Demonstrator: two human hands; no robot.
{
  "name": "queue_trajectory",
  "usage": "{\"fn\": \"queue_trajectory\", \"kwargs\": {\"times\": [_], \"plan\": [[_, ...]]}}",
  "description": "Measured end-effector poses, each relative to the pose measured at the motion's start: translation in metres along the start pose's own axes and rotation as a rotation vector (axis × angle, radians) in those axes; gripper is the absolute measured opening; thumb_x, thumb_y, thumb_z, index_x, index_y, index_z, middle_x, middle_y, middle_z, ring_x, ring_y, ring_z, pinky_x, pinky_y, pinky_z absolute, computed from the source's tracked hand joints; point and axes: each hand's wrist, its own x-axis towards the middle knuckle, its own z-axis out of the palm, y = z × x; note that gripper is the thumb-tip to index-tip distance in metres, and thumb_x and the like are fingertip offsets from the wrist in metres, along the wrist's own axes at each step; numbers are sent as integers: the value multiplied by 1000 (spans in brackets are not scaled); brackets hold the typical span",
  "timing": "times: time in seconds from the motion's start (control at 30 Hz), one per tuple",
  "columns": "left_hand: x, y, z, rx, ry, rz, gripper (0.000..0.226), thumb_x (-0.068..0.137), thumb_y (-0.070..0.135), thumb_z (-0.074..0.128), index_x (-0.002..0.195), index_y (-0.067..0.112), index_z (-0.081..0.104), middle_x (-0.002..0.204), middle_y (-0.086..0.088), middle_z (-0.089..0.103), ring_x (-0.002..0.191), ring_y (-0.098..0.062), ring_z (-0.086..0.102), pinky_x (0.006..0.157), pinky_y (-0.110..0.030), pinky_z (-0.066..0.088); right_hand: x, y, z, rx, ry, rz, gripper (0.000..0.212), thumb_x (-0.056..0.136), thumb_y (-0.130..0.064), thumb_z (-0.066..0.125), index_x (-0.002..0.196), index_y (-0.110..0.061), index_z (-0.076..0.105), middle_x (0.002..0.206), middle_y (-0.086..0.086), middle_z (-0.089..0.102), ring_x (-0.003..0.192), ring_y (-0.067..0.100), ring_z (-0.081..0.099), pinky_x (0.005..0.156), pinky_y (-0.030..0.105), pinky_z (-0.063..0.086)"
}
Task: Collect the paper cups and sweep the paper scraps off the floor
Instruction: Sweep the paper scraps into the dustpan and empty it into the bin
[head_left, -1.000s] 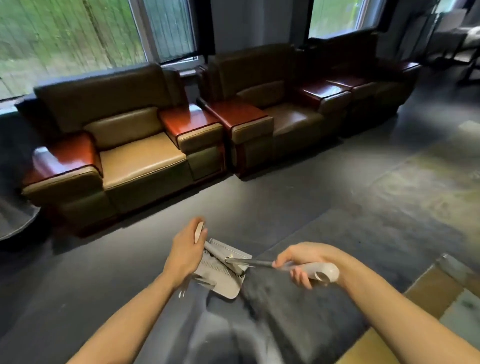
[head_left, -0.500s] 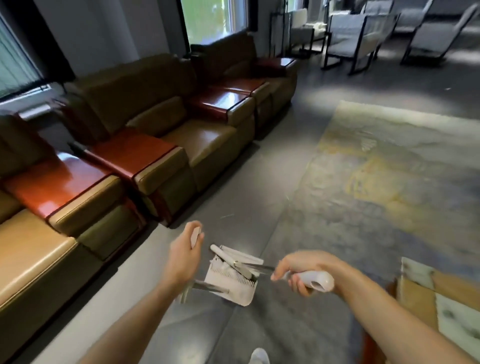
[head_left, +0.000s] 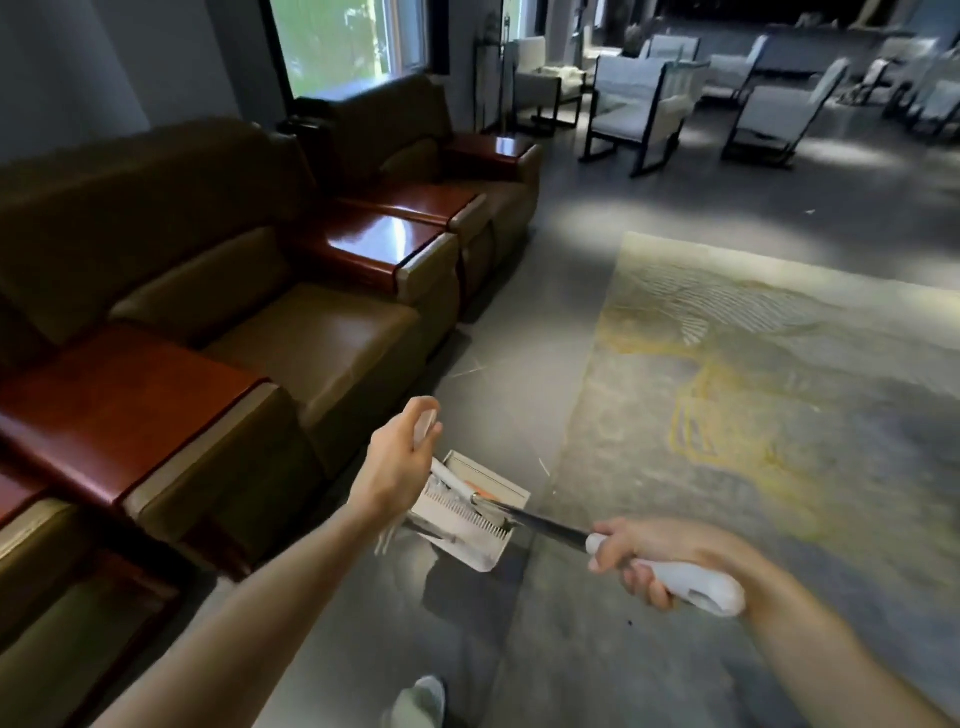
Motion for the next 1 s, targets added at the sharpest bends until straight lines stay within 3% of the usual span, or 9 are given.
{"fn": "queue_trajectory", "kwargs": {"times": [0.07,0.17,0.27,0.43,0.53,0.67,0.87,0.93,1.0], "plan": [[58,2,1,0,-50,14,25,100,29,42,125,26,45,129,-3,54,102,-14,52,85,-28,39,22,-40,-15,61,0,0,47,92,-4,51,136,-18,42,61,-4,34,32,0,31,34,9,19],[142,9,6,-3,-118,63,27,100,28,43,126,24,45,131,-4,53,106,-13,49,87,-28,37,53,-100,-42,125,-25,34,13,93,-6,50,93,-19,50,55,-4,31,32,0,31,31,9,22],[221,18,17,13,-131,113,26,99,26,44,125,23,47,126,-7,56,101,-12,48,85,-29,36,91,-151,-75,171,-41,57,21,94,-8,49,77,-18,40,53,-4,28,32,0,30,31,8,24],[343,27,55,-19,-146,145,28,100,26,43,127,21,44,132,-6,53,107,-13,50,90,-29,38,151,-221,-139,188,29,-2,19,91,-4,50,78,-17,44,57,-3,31,40,3,29,30,12,25],[422,34,89,-31,-155,178,27,99,26,43,126,21,45,128,-6,55,104,-16,53,90,-32,44,195,-263,-197,241,25,1,21,91,-4,51,77,-18,47,45,-5,36,33,2,31,30,10,26],[524,55,133,-49,-137,161,26,99,24,44,124,19,47,131,-7,54,116,-24,54,95,-41,49,241,-324,-277,270,26,14,20,90,-3,49,79,-18,45,39,-6,37,29,1,32,30,10,27],[669,83,188,-30,-110,190,26,98,23,48,123,18,50,127,-7,58,115,-20,55,91,-28,42,299,-412,-391,257,53,-8,21,89,-2,51,77,-17,44,54,-2,34,31,2,32,30,10,26],[721,94,209,-20,-115,198,27,98,22,47,125,16,49,127,-8,58,111,-26,58,94,-33,45,320,-441,-429,271,72,-3,19,89,-2,52,80,-18,46,57,-1,32,33,2,32,30,10,26],[776,103,232,-11,-131,222,28,98,21,47,126,14,48,123,-10,58,102,-32,61,91,-45,51,346,-469,-467,280,107,-7,23,88,-1,53,98,-21,55,58,1,33,36,4,32,31,9,26]]}}
